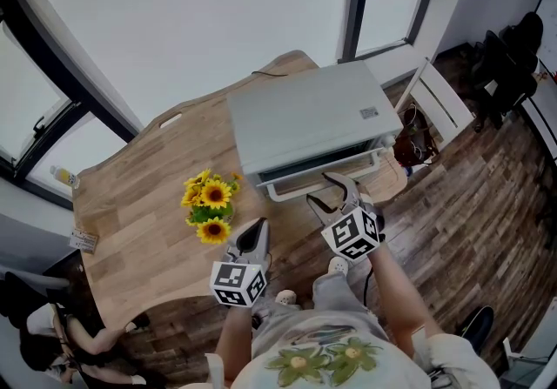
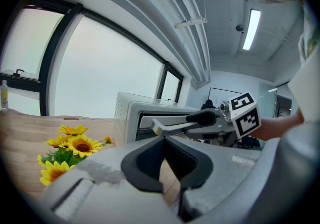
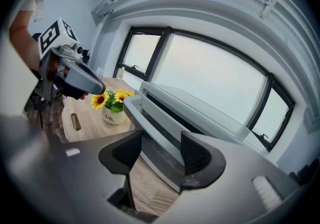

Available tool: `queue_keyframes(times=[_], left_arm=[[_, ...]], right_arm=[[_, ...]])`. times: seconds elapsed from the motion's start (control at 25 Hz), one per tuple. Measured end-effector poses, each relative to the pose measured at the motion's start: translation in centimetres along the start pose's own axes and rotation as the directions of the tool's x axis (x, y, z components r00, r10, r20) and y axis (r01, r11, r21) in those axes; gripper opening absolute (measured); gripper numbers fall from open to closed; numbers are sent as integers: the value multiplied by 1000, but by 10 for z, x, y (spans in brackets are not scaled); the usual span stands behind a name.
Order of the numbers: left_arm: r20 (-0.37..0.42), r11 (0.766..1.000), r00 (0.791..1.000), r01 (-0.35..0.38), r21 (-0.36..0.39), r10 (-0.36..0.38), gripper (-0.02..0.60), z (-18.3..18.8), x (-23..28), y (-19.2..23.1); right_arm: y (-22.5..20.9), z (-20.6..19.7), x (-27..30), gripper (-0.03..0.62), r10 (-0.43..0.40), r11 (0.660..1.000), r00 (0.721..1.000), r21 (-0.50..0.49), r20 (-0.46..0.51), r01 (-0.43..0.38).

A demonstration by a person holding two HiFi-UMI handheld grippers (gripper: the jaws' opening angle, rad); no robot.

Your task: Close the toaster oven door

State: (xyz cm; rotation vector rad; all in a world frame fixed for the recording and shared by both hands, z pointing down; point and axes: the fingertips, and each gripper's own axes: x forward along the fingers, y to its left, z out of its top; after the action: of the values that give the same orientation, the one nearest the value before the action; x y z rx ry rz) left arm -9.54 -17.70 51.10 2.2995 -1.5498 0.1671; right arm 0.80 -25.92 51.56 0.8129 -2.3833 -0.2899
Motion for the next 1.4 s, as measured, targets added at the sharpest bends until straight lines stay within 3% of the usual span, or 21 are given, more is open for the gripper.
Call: queue_keyframes(times=[1.4], left_arm=[[3, 999, 999, -33, -19, 33, 3, 3, 6, 11]], right_arm=[[-18, 12, 17, 250, 20, 1000, 1000, 2, 22, -21]])
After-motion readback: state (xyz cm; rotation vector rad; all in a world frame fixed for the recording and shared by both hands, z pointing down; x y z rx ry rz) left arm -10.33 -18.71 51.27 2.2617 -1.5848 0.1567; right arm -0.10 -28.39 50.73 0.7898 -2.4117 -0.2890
